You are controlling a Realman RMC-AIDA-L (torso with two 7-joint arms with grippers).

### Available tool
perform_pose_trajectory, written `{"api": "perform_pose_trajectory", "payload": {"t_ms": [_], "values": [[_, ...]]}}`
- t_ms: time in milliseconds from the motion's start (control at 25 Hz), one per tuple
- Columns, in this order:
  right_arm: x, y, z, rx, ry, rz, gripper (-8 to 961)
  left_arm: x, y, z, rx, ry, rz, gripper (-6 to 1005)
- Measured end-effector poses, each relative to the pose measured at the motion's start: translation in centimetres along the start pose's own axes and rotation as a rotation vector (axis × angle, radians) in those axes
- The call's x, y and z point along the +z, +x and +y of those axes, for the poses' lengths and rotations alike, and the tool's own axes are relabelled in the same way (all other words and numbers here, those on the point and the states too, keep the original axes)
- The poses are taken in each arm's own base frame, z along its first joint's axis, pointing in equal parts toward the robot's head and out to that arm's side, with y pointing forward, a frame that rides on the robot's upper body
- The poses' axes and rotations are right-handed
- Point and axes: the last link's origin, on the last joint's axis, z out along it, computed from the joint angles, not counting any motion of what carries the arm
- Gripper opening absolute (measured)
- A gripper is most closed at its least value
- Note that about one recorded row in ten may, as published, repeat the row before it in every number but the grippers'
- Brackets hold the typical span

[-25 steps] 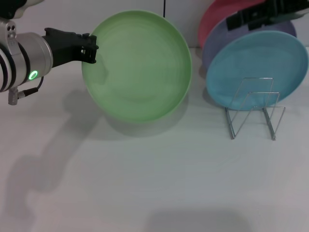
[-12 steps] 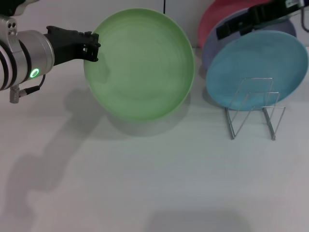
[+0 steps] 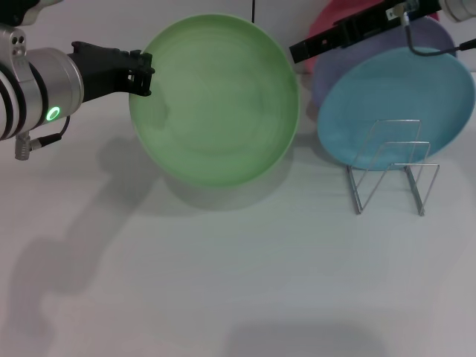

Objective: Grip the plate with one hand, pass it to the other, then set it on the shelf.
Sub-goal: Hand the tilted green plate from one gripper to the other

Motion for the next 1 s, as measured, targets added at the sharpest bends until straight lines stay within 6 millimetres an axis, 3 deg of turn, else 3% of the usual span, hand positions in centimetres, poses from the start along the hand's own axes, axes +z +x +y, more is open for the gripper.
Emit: {"api": "perform_pose_trajectory", "payload": {"t_ms": [1000], "values": [[3.1, -0.4, 0.8, -0.093, 0.037, -0.02, 779, -0.2, 0.0, 0.0, -0.015, -0.02, 0.006, 135]]}}
